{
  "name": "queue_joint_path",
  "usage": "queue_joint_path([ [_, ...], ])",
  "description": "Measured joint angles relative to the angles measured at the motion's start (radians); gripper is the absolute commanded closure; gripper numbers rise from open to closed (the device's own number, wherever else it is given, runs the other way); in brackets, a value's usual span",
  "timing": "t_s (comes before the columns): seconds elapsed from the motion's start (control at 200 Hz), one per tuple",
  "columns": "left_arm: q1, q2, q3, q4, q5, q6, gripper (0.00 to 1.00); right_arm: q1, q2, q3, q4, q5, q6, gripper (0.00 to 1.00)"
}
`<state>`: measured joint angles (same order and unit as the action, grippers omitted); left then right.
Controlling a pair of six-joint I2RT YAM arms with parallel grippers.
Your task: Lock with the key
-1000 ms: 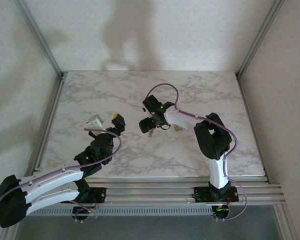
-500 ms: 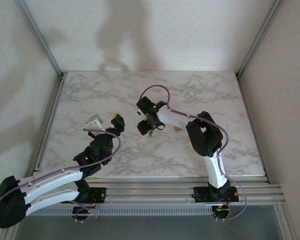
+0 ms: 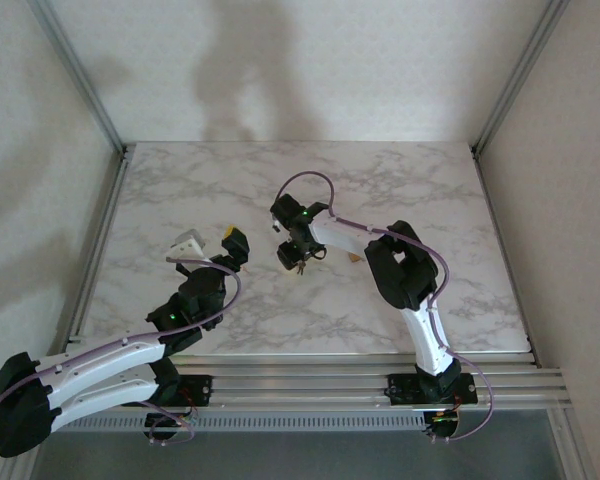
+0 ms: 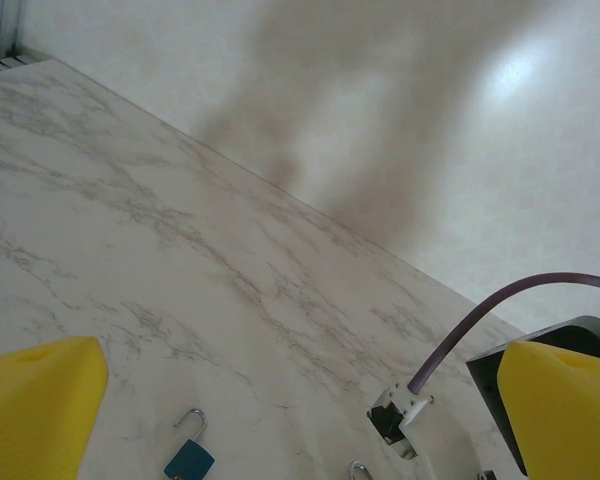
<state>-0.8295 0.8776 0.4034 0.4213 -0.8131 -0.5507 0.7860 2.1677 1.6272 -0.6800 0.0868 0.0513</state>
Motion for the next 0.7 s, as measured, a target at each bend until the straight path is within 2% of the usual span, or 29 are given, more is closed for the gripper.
queue_joint_path([
  [0.13,0.0,0.0,0.0,0.0,0.0,0.0,0.01,0.0,0.005,0.009,-0.006,-0.001,-0.004,0.45],
  [0.365,0.0,0.0,0.0,0.0,0.0,0.0,0.0,0.004,0.007,0.01,-0.004,-0.012,-0.006,0.58],
  [0.696,0.0,0.0,0.0,0.0,0.0,0.0,0.0,0.005,0.008,0.011,-0.004,-0.012,-0.003,0.65],
])
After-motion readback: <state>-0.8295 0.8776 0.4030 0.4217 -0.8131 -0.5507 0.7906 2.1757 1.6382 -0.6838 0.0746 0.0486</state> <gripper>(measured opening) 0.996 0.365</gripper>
